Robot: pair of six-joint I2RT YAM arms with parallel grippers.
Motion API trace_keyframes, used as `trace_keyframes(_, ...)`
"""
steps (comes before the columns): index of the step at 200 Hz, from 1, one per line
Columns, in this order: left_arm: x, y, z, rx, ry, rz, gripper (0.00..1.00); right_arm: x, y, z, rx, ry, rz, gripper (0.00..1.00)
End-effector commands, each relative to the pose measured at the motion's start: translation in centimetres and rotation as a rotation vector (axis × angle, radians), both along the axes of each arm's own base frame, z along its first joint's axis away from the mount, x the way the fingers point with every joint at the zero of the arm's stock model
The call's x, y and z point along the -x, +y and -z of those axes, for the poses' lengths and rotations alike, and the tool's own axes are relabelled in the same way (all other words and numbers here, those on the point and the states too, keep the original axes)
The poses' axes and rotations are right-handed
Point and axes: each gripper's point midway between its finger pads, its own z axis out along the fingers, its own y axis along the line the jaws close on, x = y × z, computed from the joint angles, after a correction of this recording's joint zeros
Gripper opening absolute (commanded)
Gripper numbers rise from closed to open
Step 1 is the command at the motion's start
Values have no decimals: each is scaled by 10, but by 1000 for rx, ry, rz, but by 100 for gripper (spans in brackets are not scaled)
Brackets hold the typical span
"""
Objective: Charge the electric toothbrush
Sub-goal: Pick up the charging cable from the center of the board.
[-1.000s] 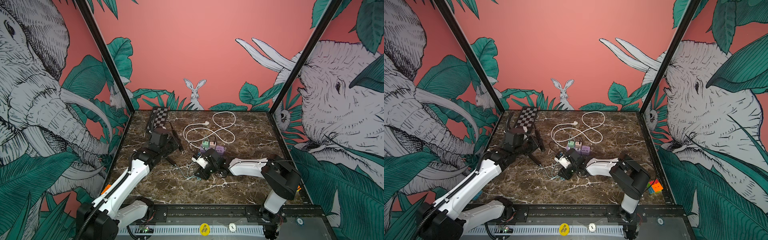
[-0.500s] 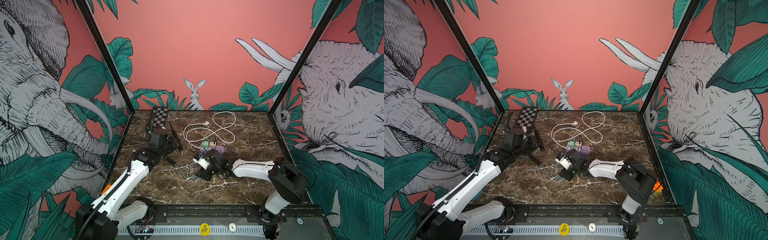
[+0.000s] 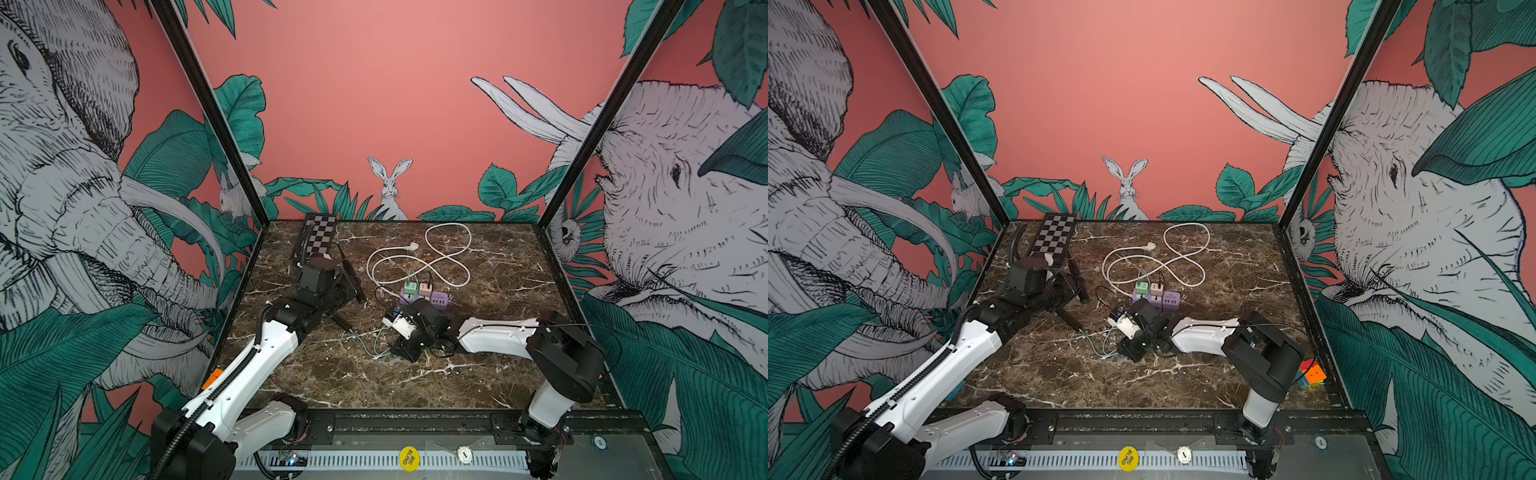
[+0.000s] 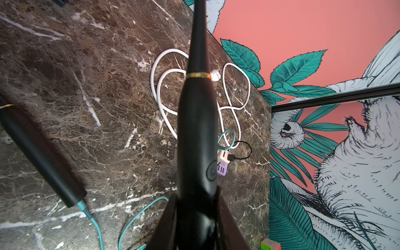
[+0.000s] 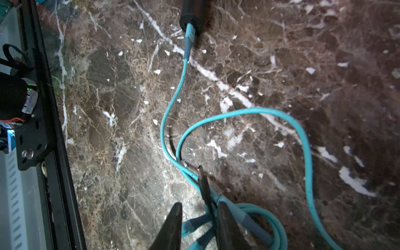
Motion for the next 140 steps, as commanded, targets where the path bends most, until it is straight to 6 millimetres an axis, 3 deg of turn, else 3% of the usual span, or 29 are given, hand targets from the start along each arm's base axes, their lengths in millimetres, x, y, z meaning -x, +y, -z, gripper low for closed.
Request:
trace_keyframes(1,3,4,-3,1,-13,-10,0,-2,8,3,-2,-13,-6,27)
trace_keyframes(140,4,6,-2,0,-12,-15,0,5,-7,28,89,-11,-11,17)
